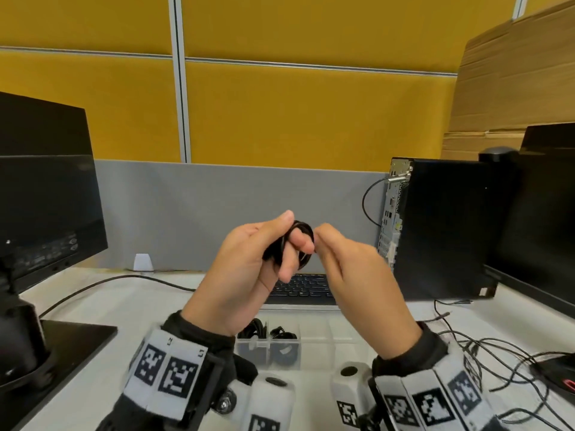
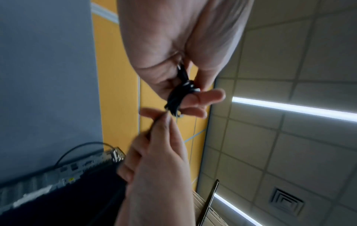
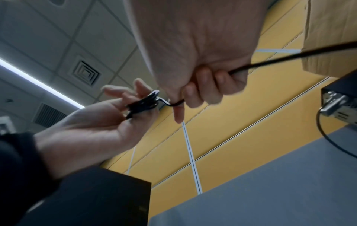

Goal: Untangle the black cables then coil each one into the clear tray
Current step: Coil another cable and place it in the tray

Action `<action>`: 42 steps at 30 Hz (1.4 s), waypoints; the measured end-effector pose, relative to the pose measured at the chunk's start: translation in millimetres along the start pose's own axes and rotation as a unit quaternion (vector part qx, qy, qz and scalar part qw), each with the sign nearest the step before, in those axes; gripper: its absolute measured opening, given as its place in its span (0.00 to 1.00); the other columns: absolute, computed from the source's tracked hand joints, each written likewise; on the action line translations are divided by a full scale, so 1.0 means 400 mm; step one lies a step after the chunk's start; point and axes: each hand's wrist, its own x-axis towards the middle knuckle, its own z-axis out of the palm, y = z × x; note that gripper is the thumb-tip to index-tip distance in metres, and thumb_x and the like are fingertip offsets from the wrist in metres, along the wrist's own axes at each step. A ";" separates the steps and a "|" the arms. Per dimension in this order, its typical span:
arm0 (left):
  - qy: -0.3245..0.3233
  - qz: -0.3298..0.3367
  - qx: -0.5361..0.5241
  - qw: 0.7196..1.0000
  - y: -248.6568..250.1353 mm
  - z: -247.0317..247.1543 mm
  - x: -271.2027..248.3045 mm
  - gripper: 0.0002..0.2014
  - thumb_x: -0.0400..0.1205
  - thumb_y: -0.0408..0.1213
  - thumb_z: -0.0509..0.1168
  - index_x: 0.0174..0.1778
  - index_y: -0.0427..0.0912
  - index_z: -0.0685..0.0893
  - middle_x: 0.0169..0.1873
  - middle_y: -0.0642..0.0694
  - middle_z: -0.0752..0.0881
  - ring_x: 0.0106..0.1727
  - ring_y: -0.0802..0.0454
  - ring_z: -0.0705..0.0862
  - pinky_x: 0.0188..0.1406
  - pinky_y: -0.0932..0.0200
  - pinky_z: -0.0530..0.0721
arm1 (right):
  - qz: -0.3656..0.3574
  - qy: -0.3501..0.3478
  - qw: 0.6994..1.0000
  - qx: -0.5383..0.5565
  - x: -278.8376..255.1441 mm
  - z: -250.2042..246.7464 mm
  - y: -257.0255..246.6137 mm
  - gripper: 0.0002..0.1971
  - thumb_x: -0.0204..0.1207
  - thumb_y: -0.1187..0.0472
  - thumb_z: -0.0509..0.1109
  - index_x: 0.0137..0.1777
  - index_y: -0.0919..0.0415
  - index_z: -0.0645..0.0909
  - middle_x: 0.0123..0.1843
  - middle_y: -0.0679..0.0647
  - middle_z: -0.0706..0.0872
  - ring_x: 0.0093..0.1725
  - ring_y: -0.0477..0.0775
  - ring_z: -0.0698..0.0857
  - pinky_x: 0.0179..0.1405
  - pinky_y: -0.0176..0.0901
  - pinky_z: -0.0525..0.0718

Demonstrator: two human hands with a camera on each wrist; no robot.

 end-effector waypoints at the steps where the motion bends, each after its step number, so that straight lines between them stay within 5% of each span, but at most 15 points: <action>1: 0.005 0.013 -0.042 0.999 -0.001 0.002 0.001 0.19 0.77 0.41 0.58 0.23 0.41 0.85 0.19 0.43 0.79 0.29 0.55 0.82 0.34 0.67 0.82 | 0.004 -0.033 0.999 0.004 -0.004 0.004 -0.003 0.10 0.84 0.46 0.49 0.46 0.46 0.67 0.23 0.46 0.67 0.25 0.51 0.70 0.26 0.49 0.70; 3: 0.036 0.044 -0.130 0.990 -0.001 -0.009 0.011 0.17 0.79 0.40 0.56 0.36 0.33 0.86 0.30 0.39 0.88 0.38 0.52 0.88 0.39 0.65 0.85 | 0.010 -0.113 0.993 0.016 -0.012 0.007 -0.010 0.12 0.85 0.45 0.50 0.48 0.49 0.70 0.25 0.49 0.70 0.28 0.55 0.74 0.31 0.52 0.74; 5: 0.066 0.076 -0.159 0.982 0.001 -0.032 0.022 0.21 0.84 0.42 0.51 0.48 0.28 0.82 0.42 0.36 0.91 0.48 0.50 0.90 0.46 0.65 0.86 | 0.002 -0.189 0.981 0.044 -0.017 -0.004 -0.024 0.12 0.84 0.45 0.52 0.48 0.49 0.72 0.27 0.46 0.74 0.30 0.48 0.76 0.35 0.50 0.76; 8: 0.105 0.100 0.000 0.989 -0.018 -0.060 0.032 0.28 0.85 0.52 0.46 0.53 0.31 0.81 0.47 0.40 0.91 0.56 0.52 0.88 0.57 0.64 0.82 | -0.026 -0.244 0.968 0.060 -0.015 -0.023 -0.043 0.10 0.85 0.49 0.54 0.46 0.46 0.74 0.29 0.40 0.75 0.31 0.41 0.75 0.36 0.43 0.74; 12: 0.039 0.062 0.321 0.944 -0.046 -0.061 0.020 0.33 0.81 0.61 0.46 0.44 0.36 0.87 0.36 0.46 0.91 0.43 0.61 0.87 0.50 0.72 0.79 | -0.027 -0.086 0.996 0.011 -0.004 -0.070 -0.033 0.08 0.82 0.45 0.53 0.49 0.40 0.74 0.31 0.37 0.76 0.34 0.42 0.76 0.35 0.48 0.78; 15: -0.101 0.001 0.285 0.953 -0.037 -0.045 0.012 0.27 0.84 0.54 0.52 0.37 0.34 0.84 0.24 0.42 0.86 0.38 0.51 0.86 0.51 0.57 0.83 | -0.015 0.054 0.998 0.010 0.004 -0.076 -0.007 0.10 0.81 0.47 0.56 0.48 0.43 0.79 0.35 0.36 0.80 0.34 0.38 0.78 0.31 0.41 0.77; 17: -0.160 -0.003 0.213 0.964 -0.025 -0.040 0.007 0.22 0.84 0.47 0.52 0.34 0.38 0.84 0.19 0.45 0.82 0.36 0.51 0.84 0.47 0.60 0.82 | 0.009 0.074 0.997 0.000 0.006 -0.061 0.001 0.14 0.83 0.43 0.52 0.54 0.42 0.79 0.38 0.40 0.83 0.37 0.40 0.81 0.33 0.45 0.80; 20: -0.126 0.053 0.083 0.987 -0.017 -0.027 0.004 0.21 0.85 0.41 0.51 0.34 0.37 0.83 0.19 0.45 0.82 0.31 0.51 0.81 0.42 0.64 0.82 | 0.080 -0.075 0.993 -0.040 -0.004 -0.030 0.006 0.24 0.78 0.35 0.38 0.64 0.36 0.70 0.40 0.45 0.84 0.43 0.53 0.84 0.40 0.52 0.83; 23: 0.019 0.116 0.006 0.993 -0.024 -0.030 0.023 0.19 0.85 0.39 0.52 0.40 0.32 0.82 0.29 0.44 0.89 0.37 0.54 0.87 0.45 0.64 0.84 | 0.068 -0.251 0.965 0.024 -0.014 -0.001 -0.007 0.18 0.84 0.41 0.44 0.60 0.40 0.75 0.50 0.46 0.86 0.53 0.51 0.83 0.54 0.56 0.81; 26: 0.076 0.199 0.201 0.956 -0.047 -0.073 0.044 0.16 0.87 0.41 0.52 0.48 0.40 0.84 0.42 0.50 0.92 0.51 0.56 0.88 0.54 0.64 0.82 | 0.031 -0.359 0.930 0.070 -0.023 0.007 -0.031 0.16 0.87 0.49 0.49 0.51 0.48 0.79 0.35 0.40 0.81 0.37 0.38 0.78 0.50 0.52 0.80; 29: -0.002 0.181 0.492 0.851 -0.065 -0.100 0.034 0.24 0.81 0.59 0.49 0.42 0.47 0.84 0.37 0.55 0.89 0.45 0.62 0.85 0.49 0.61 0.80 | 0.005 -0.303 0.950 0.076 -0.014 -0.024 -0.039 0.15 0.85 0.48 0.52 0.42 0.50 0.76 0.27 0.44 0.76 0.28 0.42 0.73 0.34 0.44 0.72; 32: -0.105 0.091 0.515 0.846 -0.072 -0.082 0.019 0.31 0.76 0.68 0.47 0.33 0.46 0.84 0.26 0.49 0.86 0.34 0.57 0.83 0.41 0.56 0.79 | 0.025 -0.186 0.982 0.020 -0.001 -0.069 -0.003 0.14 0.81 0.43 0.52 0.39 0.46 0.73 0.26 0.43 0.76 0.28 0.44 0.73 0.34 0.43 0.73; 34: -0.120 0.078 0.542 0.828 -0.068 -0.073 0.017 0.33 0.76 0.69 0.52 0.33 0.40 0.82 0.22 0.48 0.83 0.28 0.55 0.81 0.35 0.58 0.78 | 0.041 -0.138 0.990 0.004 0.003 -0.100 0.028 0.16 0.76 0.40 0.51 0.36 0.46 0.73 0.26 0.40 0.77 0.27 0.43 0.73 0.31 0.40 0.68; 38: -0.070 0.110 0.549 0.826 -0.042 -0.098 0.024 0.22 0.81 0.52 0.58 0.29 0.40 0.81 0.16 0.51 0.77 0.21 0.58 0.76 0.29 0.58 0.76 | 0.069 -0.150 0.986 -0.019 0.000 -0.152 0.078 0.15 0.78 0.42 0.52 0.35 0.46 0.73 0.22 0.47 0.73 0.24 0.45 0.70 0.27 0.40 0.65; 42: 0.048 0.117 0.523 0.843 0.005 -0.188 0.033 0.21 0.80 0.52 0.58 0.28 0.42 0.82 0.18 0.44 0.81 0.20 0.53 0.77 0.32 0.58 0.77 | 0.133 -0.087 0.981 -0.111 -0.007 -0.193 0.141 0.13 0.84 0.50 0.52 0.41 0.51 0.73 0.26 0.46 0.74 0.26 0.46 0.72 0.39 0.46 0.71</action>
